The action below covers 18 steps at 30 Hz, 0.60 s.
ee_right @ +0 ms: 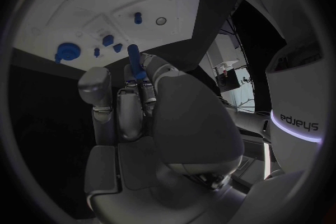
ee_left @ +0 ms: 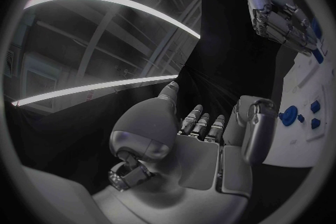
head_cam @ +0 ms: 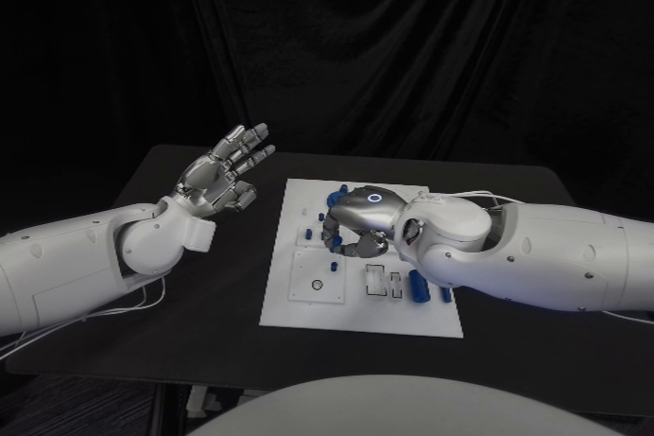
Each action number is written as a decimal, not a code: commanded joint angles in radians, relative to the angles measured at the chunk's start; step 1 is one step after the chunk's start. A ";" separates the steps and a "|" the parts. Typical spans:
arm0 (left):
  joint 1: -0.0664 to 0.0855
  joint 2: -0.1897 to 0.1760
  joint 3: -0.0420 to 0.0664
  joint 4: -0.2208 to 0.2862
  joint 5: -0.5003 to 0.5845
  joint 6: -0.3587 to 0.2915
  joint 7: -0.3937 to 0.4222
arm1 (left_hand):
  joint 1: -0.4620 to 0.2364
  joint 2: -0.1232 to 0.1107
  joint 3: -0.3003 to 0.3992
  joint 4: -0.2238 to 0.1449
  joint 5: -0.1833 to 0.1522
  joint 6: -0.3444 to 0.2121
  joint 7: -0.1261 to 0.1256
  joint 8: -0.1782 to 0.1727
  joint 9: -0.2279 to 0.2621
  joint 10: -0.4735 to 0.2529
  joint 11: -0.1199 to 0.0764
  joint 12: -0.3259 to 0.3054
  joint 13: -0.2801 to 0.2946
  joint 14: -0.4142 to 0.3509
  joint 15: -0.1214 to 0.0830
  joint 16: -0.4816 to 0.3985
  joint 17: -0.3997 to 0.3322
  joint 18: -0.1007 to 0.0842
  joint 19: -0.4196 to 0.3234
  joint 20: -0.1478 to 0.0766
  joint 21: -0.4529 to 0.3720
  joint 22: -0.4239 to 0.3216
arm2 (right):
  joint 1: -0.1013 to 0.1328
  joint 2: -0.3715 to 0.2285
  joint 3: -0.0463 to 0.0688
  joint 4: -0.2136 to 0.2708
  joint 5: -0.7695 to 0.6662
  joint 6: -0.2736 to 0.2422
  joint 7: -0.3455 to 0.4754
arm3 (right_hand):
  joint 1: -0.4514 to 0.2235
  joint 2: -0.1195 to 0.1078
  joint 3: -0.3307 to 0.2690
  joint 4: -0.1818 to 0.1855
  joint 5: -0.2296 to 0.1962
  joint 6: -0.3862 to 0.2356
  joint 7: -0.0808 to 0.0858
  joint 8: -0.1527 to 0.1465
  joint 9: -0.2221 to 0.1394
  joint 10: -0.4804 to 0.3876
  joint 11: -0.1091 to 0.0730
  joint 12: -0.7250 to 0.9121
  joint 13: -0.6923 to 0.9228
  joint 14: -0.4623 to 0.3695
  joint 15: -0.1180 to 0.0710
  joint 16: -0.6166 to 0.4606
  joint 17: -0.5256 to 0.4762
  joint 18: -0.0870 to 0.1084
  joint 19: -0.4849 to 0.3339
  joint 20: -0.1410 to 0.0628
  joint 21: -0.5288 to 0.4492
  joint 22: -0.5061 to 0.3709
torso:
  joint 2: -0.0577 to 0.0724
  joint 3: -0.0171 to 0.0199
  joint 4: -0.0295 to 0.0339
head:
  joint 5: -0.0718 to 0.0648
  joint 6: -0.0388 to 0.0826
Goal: Assemble the parts on the task board
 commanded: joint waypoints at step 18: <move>-0.001 0.008 0.001 -0.003 0.016 0.011 0.008 | 0.011 -0.003 0.001 -0.004 0.004 0.004 -0.003 0.007 0.000 0.000 0.005 0.006 0.001 0.000 -0.001 -0.004 -0.001 -0.014 0.103 -0.013 0.004 0.263 | -0.098 0.108 0.001 -0.099 -0.074 0.031 0.013 | -0.007 0.009 0.003 -0.008 -0.013 -0.015 -0.001 -0.007 0.003 0.068 -0.062 -0.013 0.024 0.017 -0.004 0.003 0.003 -0.012 0.001 -0.006 -0.001 0.105 | 0.002 0.0014 0.0080 | 0.009 0.000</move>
